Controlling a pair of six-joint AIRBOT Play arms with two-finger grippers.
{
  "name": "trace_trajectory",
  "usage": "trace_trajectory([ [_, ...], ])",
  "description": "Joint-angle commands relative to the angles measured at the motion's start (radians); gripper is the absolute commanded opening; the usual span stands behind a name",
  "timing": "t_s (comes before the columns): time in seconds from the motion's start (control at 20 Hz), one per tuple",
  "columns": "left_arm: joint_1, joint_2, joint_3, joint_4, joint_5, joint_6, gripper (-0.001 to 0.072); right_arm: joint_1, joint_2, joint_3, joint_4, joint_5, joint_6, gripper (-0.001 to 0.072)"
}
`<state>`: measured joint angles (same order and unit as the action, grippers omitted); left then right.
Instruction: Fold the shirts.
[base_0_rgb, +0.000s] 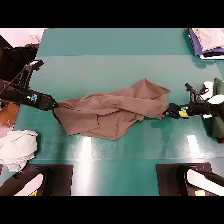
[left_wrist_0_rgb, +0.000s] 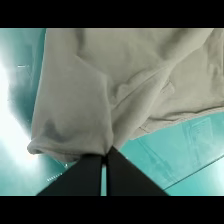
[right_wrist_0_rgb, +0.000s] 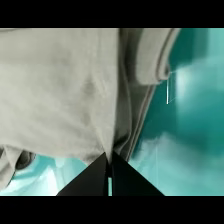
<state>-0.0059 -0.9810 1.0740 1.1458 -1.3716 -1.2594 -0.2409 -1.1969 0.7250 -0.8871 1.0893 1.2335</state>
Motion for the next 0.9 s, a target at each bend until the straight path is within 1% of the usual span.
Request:
trace_trajectory([
  [0.0, 0.001, 0.002, 0.016, 0.029, -0.011, 0.002, 0.0026, -0.035, 0.062, 0.005, -0.003, 0.066, -0.003, 0.0013],
  [0.1, 0.001, 0.002, 0.084, 0.039, -0.002, -0.002, 0.0026, -0.090, 0.154, 0.044, -0.003, 0.120, 0.008, 0.0013],
  [0.2, 0.001, 0.002, 0.201, 0.040, 0.026, -0.025, 0.0026, -0.134, 0.245, 0.135, 0.005, 0.145, 0.041, 0.0012],
  [0.4, 0.001, 0.002, 0.515, 0.045, 0.099, -0.027, 0.0025, -0.143, 0.359, 0.418, 0.006, 0.100, 0.090, 0.0012],
  [0.6, 0.000, 0.002, 0.877, 0.055, 0.098, -0.027, 0.0026, -0.143, 0.401, 0.765, 0.003, 0.060, 0.113, 0.0012],
  [0.7, 0.000, 0.002, 1.041, 0.055, 0.100, -0.057, 0.0026, -0.143, 0.400, 0.950, -0.002, 0.066, 0.115, 0.0012],
  [0.8, 0.000, 0.019, 1.147, 0.050, 0.111, -0.079, 0.0025, -0.143, 0.396, 1.103, -0.007, 0.069, 0.135, 0.0012],
  [0.85, 0.000, 0.037, 1.157, 0.043, 0.124, -0.090, 0.0025, -0.143, 0.387, 1.173, -0.008, 0.085, 0.140, 0.0012],
])
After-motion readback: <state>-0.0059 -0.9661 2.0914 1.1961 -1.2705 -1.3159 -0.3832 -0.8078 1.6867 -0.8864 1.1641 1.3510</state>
